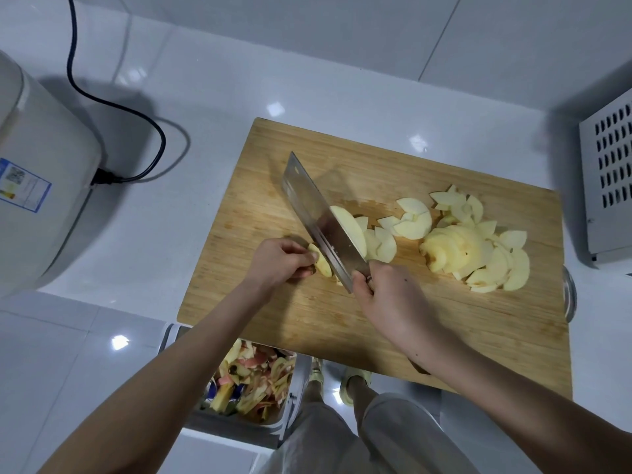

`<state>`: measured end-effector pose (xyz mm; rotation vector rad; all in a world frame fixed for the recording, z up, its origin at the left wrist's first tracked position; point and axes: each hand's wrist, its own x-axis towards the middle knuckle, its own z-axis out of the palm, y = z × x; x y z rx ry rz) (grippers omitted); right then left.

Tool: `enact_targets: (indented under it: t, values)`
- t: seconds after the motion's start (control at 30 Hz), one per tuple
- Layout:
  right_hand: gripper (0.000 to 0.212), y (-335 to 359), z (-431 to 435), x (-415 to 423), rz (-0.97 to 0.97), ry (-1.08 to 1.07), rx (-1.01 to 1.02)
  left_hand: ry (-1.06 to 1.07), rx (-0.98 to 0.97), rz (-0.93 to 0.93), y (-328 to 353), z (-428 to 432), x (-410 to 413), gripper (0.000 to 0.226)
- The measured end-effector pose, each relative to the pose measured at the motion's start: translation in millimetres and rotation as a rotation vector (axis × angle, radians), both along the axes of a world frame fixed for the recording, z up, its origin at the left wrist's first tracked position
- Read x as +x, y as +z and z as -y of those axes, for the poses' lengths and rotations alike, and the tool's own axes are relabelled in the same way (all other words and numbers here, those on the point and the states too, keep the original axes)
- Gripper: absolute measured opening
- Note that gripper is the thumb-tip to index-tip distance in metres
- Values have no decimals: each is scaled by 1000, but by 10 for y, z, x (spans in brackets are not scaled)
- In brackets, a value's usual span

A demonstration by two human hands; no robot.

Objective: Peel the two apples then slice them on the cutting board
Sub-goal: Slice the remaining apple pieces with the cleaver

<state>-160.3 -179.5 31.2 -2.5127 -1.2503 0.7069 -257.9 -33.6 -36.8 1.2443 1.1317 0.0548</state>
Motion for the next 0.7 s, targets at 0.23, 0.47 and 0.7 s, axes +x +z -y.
enact_targets:
  t: [0.23, 0.47, 0.7]
  values:
    - [27, -55, -35, 19, 25, 24, -22, 12, -3, 18, 26, 8, 18, 5]
    - [24, -112, -105, -16, 23, 45, -48, 23, -4, 55, 18, 16, -6, 8]
    - [25, -247, -188, -65, 11, 30, -92, 19, -3, 15, 21, 8, 3, 5]
